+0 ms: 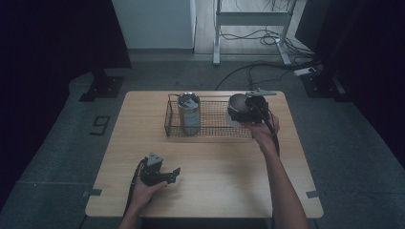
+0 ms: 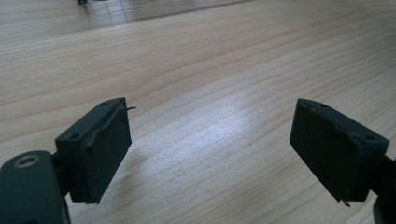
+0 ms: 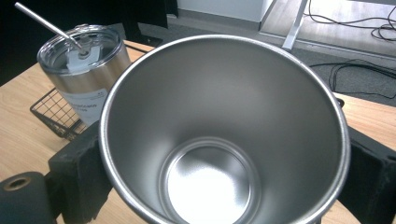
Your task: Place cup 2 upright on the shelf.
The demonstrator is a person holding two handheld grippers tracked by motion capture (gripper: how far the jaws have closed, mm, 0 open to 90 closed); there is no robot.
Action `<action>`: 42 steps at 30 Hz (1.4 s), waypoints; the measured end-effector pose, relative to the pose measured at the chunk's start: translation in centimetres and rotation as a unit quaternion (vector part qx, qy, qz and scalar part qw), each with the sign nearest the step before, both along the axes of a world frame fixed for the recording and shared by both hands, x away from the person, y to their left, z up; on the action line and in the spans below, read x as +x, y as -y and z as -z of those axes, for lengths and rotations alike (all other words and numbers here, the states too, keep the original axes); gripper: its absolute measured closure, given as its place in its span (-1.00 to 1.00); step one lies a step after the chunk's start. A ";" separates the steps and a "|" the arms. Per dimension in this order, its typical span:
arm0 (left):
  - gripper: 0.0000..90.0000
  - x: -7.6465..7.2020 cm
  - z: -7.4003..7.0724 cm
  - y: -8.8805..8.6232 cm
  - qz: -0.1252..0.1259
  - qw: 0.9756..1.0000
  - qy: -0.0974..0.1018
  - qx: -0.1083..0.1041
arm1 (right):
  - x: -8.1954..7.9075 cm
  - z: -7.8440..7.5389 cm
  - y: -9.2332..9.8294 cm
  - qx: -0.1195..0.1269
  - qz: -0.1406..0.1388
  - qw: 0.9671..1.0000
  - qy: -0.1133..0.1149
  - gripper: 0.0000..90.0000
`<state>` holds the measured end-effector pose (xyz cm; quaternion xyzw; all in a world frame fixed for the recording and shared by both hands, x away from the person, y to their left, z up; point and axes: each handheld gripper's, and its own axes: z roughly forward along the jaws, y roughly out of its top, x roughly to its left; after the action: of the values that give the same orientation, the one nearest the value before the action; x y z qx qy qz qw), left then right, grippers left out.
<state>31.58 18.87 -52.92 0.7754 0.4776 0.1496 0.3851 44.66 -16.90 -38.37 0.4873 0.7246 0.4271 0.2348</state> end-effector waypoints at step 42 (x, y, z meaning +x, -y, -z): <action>-0.71 -0.1 0.1 0.3 0.015 1.000 -0.006 0.004 | 5.1 0.7 -0.4 -0.018 0.017 0.999 -0.027 -0.85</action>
<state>31.48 18.58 -53.02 0.7847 0.4679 0.1414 0.3812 49.81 -16.47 -39.09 0.5063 0.7298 0.3971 0.2309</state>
